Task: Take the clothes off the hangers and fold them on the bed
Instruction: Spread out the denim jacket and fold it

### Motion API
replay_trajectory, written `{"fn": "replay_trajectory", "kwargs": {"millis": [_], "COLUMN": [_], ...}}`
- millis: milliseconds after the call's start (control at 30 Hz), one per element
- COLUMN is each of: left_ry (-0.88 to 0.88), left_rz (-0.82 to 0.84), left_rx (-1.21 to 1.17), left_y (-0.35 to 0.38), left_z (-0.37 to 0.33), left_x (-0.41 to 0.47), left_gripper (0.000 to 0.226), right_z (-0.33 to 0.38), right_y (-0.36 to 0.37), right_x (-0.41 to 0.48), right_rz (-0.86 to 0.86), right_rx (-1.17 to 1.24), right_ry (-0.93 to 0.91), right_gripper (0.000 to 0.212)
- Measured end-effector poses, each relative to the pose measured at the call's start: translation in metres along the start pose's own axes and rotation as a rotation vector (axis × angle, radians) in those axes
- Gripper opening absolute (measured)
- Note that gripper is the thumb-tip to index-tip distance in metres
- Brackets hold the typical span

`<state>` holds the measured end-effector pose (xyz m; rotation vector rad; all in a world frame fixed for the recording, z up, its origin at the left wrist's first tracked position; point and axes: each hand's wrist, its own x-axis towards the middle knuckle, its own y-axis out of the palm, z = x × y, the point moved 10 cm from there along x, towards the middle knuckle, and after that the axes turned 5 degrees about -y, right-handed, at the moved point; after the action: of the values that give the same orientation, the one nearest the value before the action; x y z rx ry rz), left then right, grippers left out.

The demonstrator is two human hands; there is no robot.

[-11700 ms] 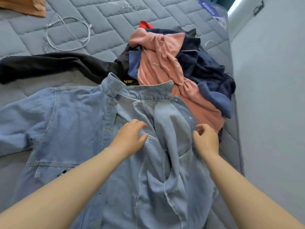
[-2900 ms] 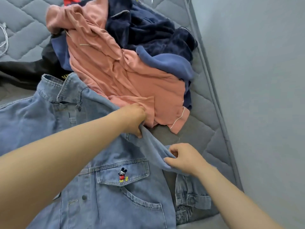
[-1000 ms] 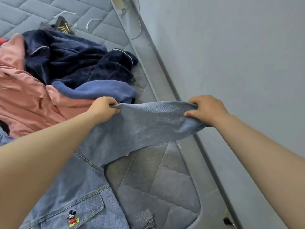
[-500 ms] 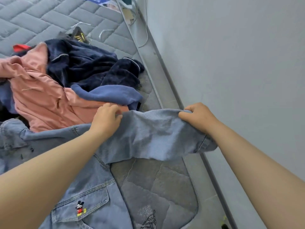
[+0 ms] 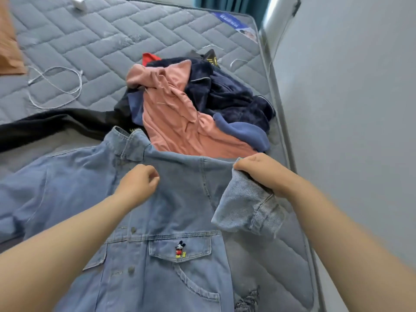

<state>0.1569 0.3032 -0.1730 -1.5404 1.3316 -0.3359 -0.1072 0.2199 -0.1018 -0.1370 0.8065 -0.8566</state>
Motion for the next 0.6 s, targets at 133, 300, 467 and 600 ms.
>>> {"fn": "replay_trajectory", "kwargs": {"millis": [133, 300, 467, 600], "left_ry": [-0.094, -0.175, -0.250, -0.292], "left_rz": [-0.043, -0.034, -0.037, -0.036], "left_rx": [-0.048, -0.088, -0.104, -0.111], "left_y": [-0.031, -0.048, -0.057, -0.057], "left_z": [0.082, 0.170, 0.251, 0.305], "left_x": [-0.011, -0.024, -0.028, -0.025], "left_gripper": [0.018, 0.018, 0.016, 0.013], "right_z": [0.041, 0.077, 0.105, 0.113], "right_y": [0.070, 0.160, 0.254, 0.310], "right_x": [0.028, 0.060, 0.123, 0.171], "right_rz": [0.033, 0.120, 0.180, 0.194], "right_rx": [-0.082, -0.153, -0.164, -0.131], "right_ry": [0.036, 0.123, 0.190, 0.249], "right_gripper": [0.038, 0.035, 0.017, 0.019]}}
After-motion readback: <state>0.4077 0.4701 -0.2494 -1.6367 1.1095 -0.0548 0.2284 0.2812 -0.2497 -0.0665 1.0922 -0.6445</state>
